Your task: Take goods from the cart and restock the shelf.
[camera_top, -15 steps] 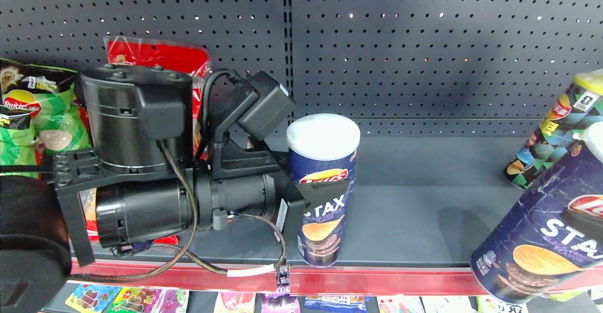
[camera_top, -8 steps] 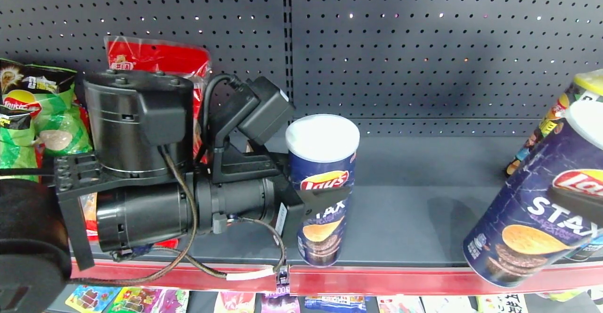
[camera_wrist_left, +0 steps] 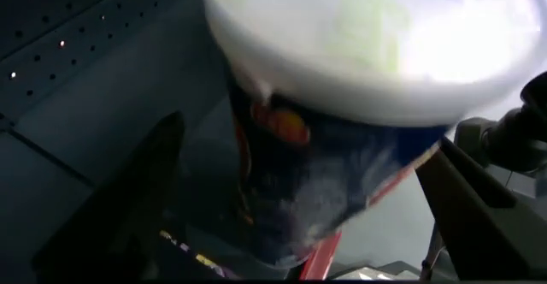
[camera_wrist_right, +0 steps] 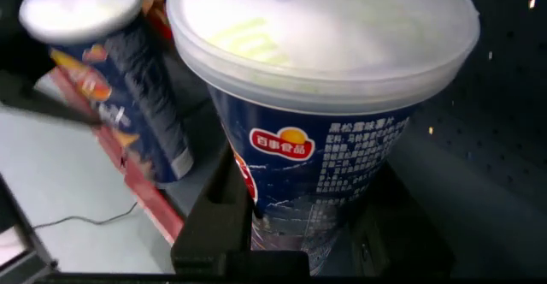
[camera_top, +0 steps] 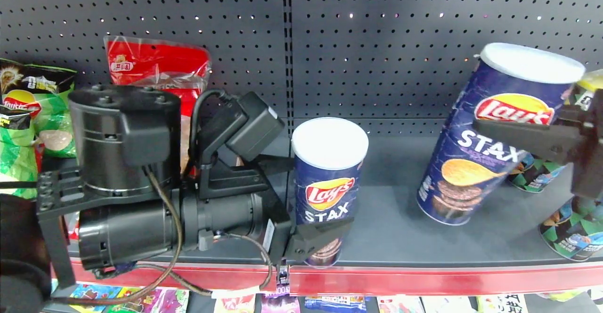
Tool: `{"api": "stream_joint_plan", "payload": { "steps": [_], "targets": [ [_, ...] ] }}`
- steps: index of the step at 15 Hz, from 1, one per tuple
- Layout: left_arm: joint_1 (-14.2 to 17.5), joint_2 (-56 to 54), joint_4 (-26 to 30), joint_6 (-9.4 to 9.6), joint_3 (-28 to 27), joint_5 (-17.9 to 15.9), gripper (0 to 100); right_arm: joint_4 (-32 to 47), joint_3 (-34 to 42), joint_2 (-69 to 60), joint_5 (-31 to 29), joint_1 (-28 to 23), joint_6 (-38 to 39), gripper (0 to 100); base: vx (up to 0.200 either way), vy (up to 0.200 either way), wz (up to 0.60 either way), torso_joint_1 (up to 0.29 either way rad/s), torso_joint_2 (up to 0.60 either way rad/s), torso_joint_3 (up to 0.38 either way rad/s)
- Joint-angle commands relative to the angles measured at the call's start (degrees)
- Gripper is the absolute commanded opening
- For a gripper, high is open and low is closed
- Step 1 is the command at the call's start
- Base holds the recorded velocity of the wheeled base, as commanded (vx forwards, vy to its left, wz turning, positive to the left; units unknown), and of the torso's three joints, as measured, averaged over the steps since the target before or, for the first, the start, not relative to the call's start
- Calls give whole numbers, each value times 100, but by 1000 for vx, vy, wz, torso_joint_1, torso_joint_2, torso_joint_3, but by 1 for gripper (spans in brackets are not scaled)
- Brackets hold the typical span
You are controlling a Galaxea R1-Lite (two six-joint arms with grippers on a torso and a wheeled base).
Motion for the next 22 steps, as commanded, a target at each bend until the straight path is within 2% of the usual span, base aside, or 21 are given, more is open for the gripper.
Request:
{"api": "stream_joint_plan", "payload": {
  "steps": [1, 3, 5, 6, 9, 11, 15, 22],
  "targets": [
    [33, -508, 0, -5, 497, 14, 100, -355, -488, 1030, 3, 140, 20, 0, 0, 0, 0, 0, 0, 0],
    [42, -789, 8, -5, 743, 41, 100, -381, -751, 1338, 3, 255, 29, 0, 0, 0, 0, 0, 0, 0],
    [59, -1334, 17, -40, 1253, 243, 100, -381, -1296, 1804, 47, 378, 38, 0, 0, 0, 0, 0, 0, 0],
    [68, -1378, 17, -49, 1296, 261, 100, -381, -1340, 1839, 47, 395, 38, 0, 0, 0, 0, 0, 0, 0],
    [446, -2011, 52, -49, 1762, 445, 100, -381, -1973, 2445, 188, 633, 47, 0, 0, 0, 0, 0, 0, 0],
    [516, -2274, 61, -58, 1947, 480, 100, -381, -2184, 2727, 196, 791, 64, 0, 0, 0, 0, 0, 0, 0],
    [921, -2547, 61, -58, 2167, 551, 100, -381, -2316, 3087, 214, 958, 64, 0, 0, 0, 0, 0, 0, 0],
    [973, -2547, 61, -58, 2167, 586, 100, -504, -2535, 3588, 258, 958, 73, 0, 0, 0, 0, 0, 0, 0]
  ]
}}
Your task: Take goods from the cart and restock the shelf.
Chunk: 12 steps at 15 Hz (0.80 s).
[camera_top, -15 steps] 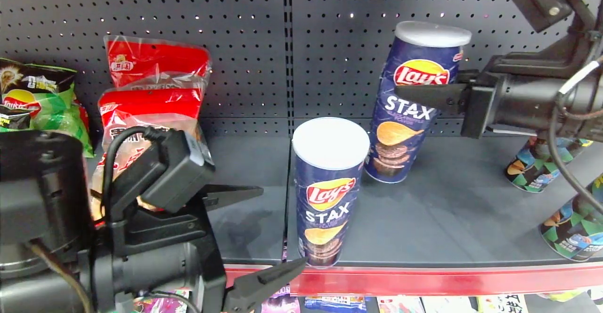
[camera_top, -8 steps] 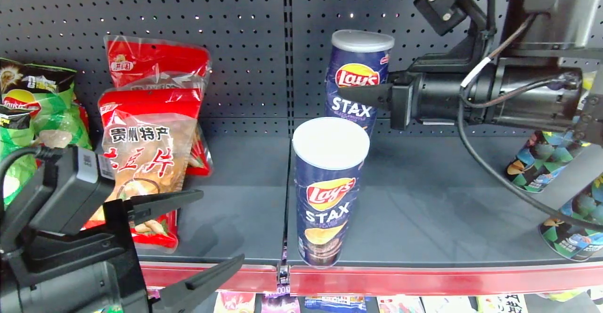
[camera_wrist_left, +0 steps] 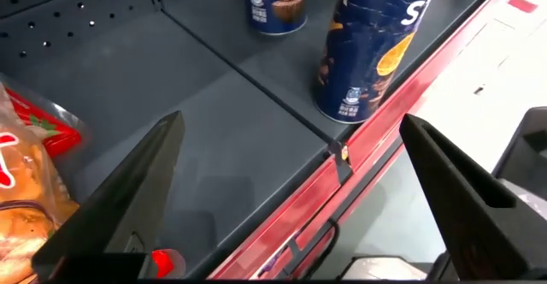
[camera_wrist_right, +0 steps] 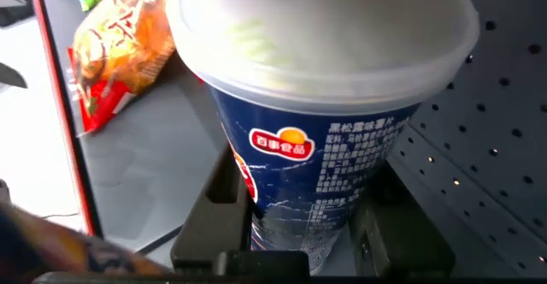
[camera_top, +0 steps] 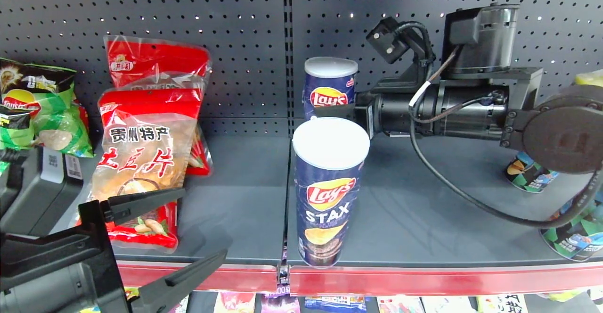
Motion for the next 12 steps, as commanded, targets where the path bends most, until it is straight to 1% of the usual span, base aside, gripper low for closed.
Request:
{"api": "stream_joint_plan", "payload": {
  "steps": [1, 2, 5, 12],
  "targets": [
    [5, 6, -1, -3, -2, -3, 100, 8, -18, 115, 1, -34, -4, 0, 0, 0, 0, 0, 0, 0],
    [5, 6, -1, -3, -2, -3, 100, 8, 0, 115, 1, -34, 40, 0, 0, 0, 0, 0, 0, 0],
    [5, 6, -10, -82, -20, -3, 100, 8, -18, 124, 1, -34, 110, 0, 0, 0, 0, 0, 0, 0],
    [5, 6, -10, -82, -11, 6, 100, -1, -202, 300, 1, -34, 119, 0, 0, 0, 0, 0, 0, 0]
  ]
}}
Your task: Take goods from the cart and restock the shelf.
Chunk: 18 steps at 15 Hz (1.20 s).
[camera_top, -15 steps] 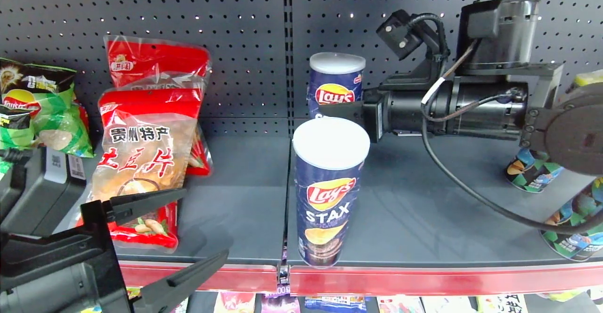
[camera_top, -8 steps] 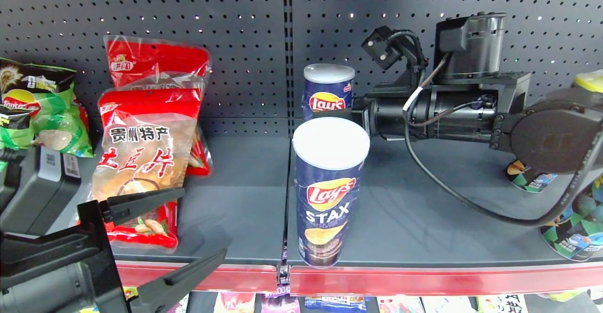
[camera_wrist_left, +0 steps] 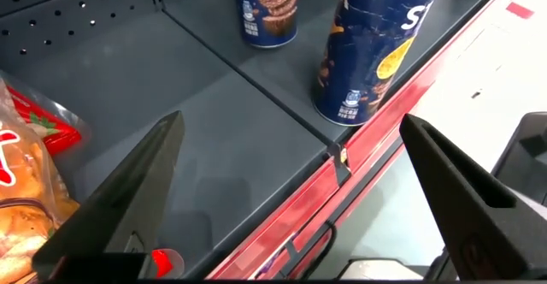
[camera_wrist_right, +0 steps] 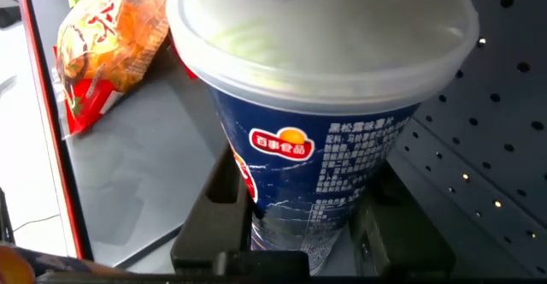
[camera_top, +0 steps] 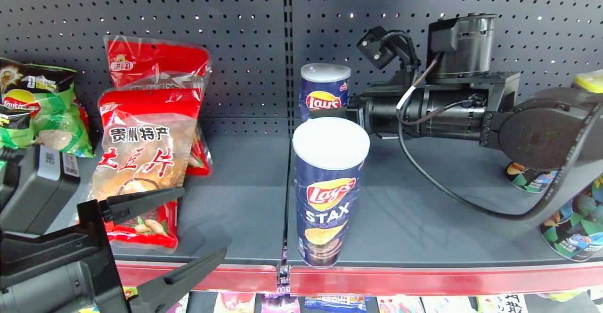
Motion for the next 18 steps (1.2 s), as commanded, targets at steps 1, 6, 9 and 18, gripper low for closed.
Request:
{"api": "stream_joint_plan", "payload": {
  "steps": [1, 6, 9, 18],
  "targets": [
    [0, 14, -1, 2, 8, 3, 100, -1, -19, 35, -6, 2, -4, 0, 0, 0, 0, 0, 0, 0],
    [0, 50, -1, -25, 8, -5, 100, 8, 139, -88, -41, 11, 93, 100, 0, 0, 0, 0, 0, 0],
    [0, 58, -1, -69, -1, -5, 100, 8, 614, -448, -41, 2, 93, 100, 0, 0, 0, 0, 0, 0],
    [0, 489, -10, -60, -71, 56, 100, 8, 2723, -2074, -357, -244, 66, 100, 0, 0, 0, 0, 0, 0]
  ]
}}
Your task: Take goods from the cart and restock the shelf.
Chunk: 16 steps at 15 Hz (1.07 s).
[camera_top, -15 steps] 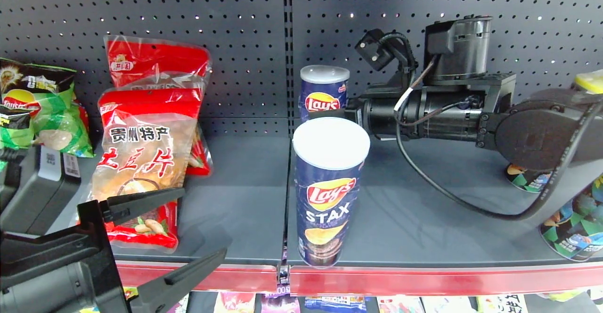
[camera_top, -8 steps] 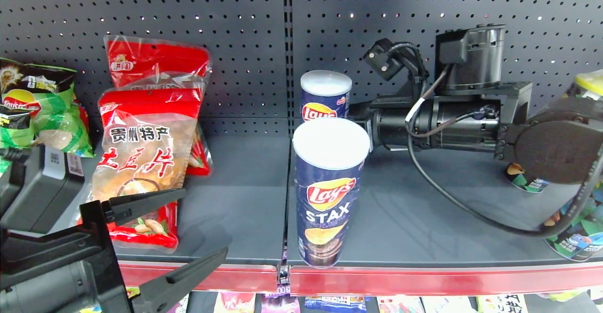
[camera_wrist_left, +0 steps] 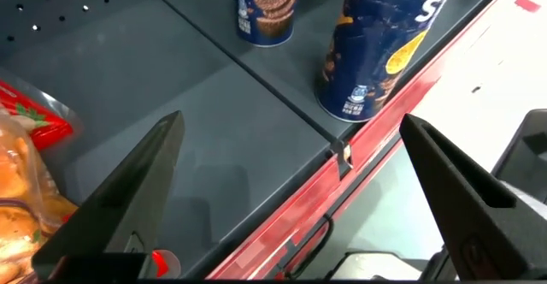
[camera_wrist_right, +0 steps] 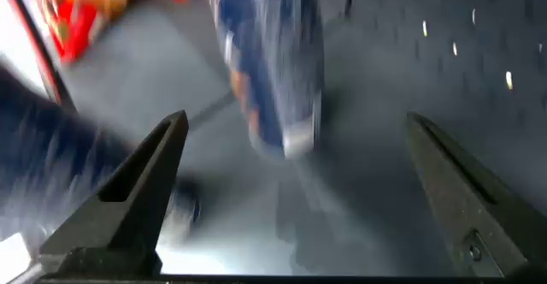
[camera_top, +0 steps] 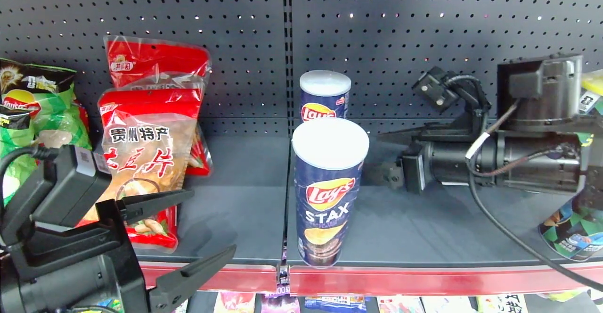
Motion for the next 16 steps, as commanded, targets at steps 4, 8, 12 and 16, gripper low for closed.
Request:
{"api": "stream_joint_plan", "payload": {
  "steps": [4, 8, 12, 16],
  "targets": [
    [26, 421, -20, 10, -94, 117, 100, 8, 1770, -1732, -32, -1, -28, 100, 0, 0, 0, 0, 0, 0],
    [157, 588, 6, 27, 55, 170, 100, 8, 2201, -2365, -120, -19, -28, 100, 0, 0, 0, 0, 0, 0],
    [149, 887, -3, 45, 46, 460, 100, 8, 2474, -2717, -111, -1, -28, 100, 0, 0, 0, 0, 0, 0],
    [17, 922, 6, 63, 55, 732, 100, 8, 2632, -2690, -111, -1, 7, 100, 0, 0, 0, 0, 0, 0]
  ]
}}
